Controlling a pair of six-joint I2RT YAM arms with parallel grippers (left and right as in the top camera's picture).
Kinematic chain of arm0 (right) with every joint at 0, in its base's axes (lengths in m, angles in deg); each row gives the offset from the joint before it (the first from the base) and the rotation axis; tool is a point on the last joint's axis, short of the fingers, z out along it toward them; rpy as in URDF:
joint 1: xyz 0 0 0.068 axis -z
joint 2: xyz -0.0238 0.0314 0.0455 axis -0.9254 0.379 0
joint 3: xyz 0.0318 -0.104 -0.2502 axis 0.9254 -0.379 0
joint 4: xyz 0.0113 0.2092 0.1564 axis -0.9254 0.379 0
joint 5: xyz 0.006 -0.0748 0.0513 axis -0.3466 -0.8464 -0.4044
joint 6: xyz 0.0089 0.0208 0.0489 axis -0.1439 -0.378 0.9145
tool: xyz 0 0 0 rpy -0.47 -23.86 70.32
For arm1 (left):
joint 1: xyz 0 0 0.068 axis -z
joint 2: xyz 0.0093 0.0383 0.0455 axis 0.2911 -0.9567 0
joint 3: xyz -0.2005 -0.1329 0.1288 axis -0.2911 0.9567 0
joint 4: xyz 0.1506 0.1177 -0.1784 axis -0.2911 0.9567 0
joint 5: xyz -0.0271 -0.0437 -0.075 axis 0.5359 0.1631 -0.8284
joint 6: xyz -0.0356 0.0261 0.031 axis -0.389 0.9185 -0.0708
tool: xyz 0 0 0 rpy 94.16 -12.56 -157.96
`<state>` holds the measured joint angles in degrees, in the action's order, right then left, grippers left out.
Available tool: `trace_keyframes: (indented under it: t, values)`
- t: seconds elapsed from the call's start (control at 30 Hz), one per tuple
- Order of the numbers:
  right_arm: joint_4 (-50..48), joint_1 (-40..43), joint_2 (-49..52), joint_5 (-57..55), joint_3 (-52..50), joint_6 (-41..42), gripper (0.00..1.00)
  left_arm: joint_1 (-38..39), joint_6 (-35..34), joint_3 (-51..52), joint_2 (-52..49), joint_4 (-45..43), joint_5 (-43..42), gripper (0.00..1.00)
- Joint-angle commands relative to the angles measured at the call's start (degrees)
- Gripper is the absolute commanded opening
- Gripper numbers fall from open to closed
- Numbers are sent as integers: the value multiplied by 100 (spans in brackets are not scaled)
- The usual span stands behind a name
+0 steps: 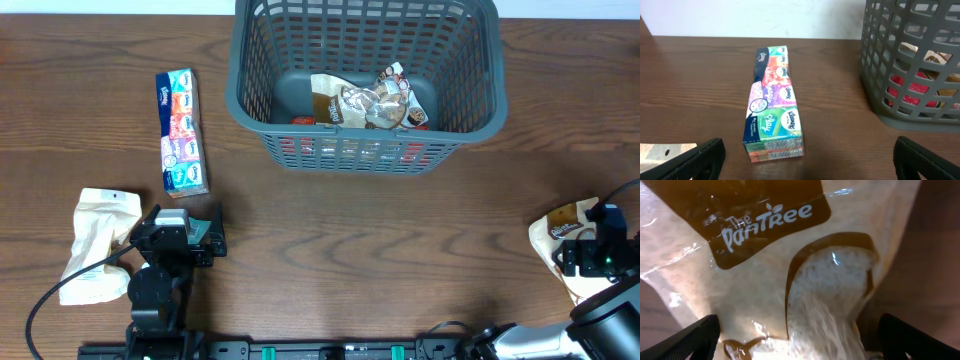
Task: Pack container
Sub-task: 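Lift the rice bag and swing it toward the grey basket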
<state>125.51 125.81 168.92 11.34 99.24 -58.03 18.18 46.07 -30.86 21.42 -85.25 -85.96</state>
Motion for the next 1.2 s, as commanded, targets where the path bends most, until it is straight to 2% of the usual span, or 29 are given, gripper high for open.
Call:
trace_keyframes:
  t: [0.0,0.13,0.33,0.4,0.5,0.6,0.67,0.9,1.17]
  values:
    - [-37,55,160,160,-28,-76,90,17,-70,101,-9,188,-57,99]
    - [-63,37,304,295,-28,-74,80,17,-70,101,-9,190,-57,99]
    - [-48,35,317,640,-28,-37,55,17,-70,101,-9,188,-57,99]
    - [-61,35,317,732,-28,39,45,17,-70,101,-9,188,-57,99]
    - [-92,35,317,927,-28,236,18,17,-70,101,-9,188,-57,99]
    - [-90,33,317,1106,-28,258,5,17,-70,101,-9,188,-57,99]
    - [-144,33,317,1272,-26,426,1,17,-70,101,-9,188,-57,99]
    - [-535,-22,310,1862,-26,1290,1,17,-70,101,-9,188,-57,99]
    - [-721,-592,306,1860,245,2186,1,17,-70,101,-9,188,-57,98]
